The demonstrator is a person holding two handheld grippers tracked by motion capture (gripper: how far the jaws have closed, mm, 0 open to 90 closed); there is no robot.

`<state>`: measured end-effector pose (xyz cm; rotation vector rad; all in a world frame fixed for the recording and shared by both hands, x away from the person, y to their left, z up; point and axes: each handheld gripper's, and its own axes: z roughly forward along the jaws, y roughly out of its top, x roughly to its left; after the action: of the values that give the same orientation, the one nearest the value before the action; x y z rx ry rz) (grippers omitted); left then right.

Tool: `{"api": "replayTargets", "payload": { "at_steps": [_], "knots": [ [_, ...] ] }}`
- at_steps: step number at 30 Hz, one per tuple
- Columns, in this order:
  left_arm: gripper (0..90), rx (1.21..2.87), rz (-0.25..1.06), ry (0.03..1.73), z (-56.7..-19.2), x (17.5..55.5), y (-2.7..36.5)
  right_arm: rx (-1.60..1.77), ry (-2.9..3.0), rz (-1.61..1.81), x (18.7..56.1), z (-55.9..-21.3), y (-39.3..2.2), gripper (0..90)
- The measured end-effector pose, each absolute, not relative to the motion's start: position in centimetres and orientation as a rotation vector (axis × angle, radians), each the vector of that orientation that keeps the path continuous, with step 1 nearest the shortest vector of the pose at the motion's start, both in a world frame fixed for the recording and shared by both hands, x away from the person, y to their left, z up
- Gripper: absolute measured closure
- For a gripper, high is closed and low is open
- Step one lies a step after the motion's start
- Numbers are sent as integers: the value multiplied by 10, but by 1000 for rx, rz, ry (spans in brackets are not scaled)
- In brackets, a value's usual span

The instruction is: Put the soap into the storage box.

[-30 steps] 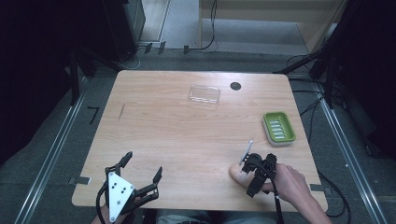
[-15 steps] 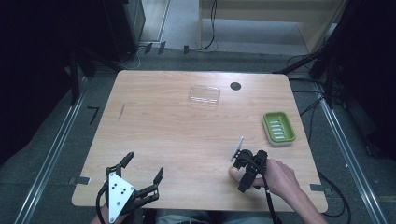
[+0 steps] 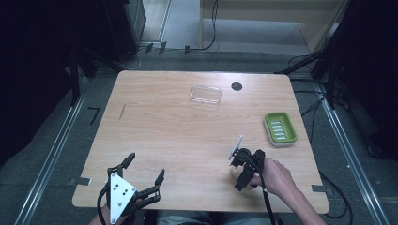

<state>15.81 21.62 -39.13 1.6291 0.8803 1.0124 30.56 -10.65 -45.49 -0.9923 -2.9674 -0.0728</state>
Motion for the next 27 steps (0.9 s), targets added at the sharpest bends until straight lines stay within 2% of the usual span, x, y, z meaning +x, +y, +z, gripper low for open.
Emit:
{"api": "replayTargets", "payload": {
  "at_steps": [7,13,21,27],
  "knots": [
    [99,1629,1009,875,-391,158,217,-1027,-2969,-102,308,-458,-105,1],
    [99,1629,1007,872,-391,158,216,-1047,-2983,-109,308,-459,-105,147],
    [99,1632,1012,867,-391,158,216,-1048,-2975,-88,307,-463,-103,226],
    [100,1628,1008,867,-391,158,216,-1044,-2976,-86,308,-466,-103,321]
  ]
}}
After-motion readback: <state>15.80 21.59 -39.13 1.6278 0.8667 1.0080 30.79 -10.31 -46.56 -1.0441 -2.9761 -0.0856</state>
